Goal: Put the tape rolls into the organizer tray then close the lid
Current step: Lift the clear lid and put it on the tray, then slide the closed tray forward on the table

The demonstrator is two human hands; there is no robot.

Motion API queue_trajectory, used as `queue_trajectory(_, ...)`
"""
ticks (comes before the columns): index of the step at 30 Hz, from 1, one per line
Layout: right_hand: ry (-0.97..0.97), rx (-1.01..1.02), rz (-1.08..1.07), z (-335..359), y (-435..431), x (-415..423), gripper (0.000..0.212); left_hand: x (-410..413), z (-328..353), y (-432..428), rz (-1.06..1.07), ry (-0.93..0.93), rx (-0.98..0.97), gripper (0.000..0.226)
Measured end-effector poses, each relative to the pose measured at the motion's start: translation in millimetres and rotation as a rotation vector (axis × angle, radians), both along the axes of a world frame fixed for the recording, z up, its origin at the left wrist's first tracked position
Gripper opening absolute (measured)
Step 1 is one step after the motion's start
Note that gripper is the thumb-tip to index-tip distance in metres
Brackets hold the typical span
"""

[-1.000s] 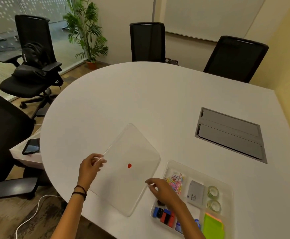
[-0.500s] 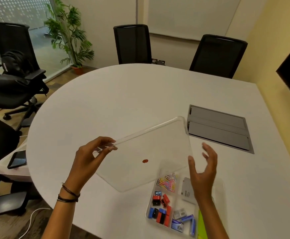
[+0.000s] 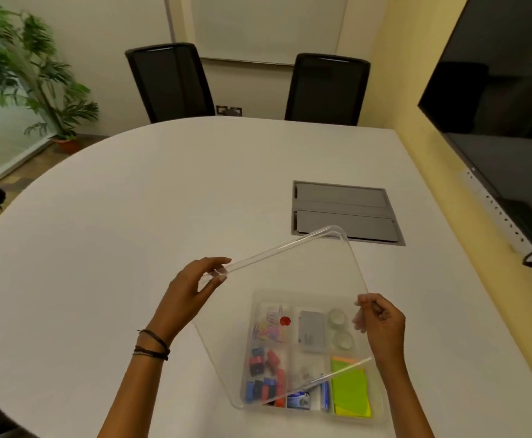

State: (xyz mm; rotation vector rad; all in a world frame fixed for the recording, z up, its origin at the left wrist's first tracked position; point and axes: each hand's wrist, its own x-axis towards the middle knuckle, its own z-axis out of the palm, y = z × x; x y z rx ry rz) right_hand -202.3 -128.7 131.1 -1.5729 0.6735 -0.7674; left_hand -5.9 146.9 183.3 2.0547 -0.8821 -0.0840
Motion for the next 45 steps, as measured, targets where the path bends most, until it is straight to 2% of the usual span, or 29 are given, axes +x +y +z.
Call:
queue_trajectory(3, 0.071, 0.079, -0.093, -21, -13, -13, 0.027, 3, -38, -18, 0.045, 0.062, 0.052, 0.047)
queue_trajectory(8, 0.201, 0.210, -0.195, -56, -29, -33, 0.023, -20, -84, -44, 0.153, 0.604, -0.077, 0.067)
queue_trajectory(11, 0.304, 0.291, -0.197, -78, -33, -42, 0.025, -40, -107, -53, 0.140, 0.780, 0.024, 0.061)
queue_trajectory(16, 0.401, 0.300, -0.246, -103, -30, -52, 0.020, -68, -134, -61, 0.140, 0.794, 0.043, 0.053)
queue_trajectory(20, 0.462, 0.197, -0.333, -114, -24, -55, 0.026, -74, -142, -59, 0.094, 0.862, -0.016, 0.030)
queue_trajectory(25, 0.523, 0.113, -0.343, -121, -16, -53, 0.028, -70, -142, -55, 0.070, 0.872, -0.011, 0.033)
queue_trajectory(30, 0.569, 0.091, -0.362, -128, -11, -48, 0.027, -64, -142, -58, 0.070, 0.911, 0.024, 0.053)
queue_trajectory(38, 0.551, 0.097, -0.379, -126, -23, -36, 0.028, -49, -137, -75, 0.050, 0.893, 0.019, 0.048)
queue_trajectory(45, 0.566, 0.103, -0.296, -129, -31, -42, 0.032, -41, -147, -76, -0.002, 0.839, 0.119, 0.046)
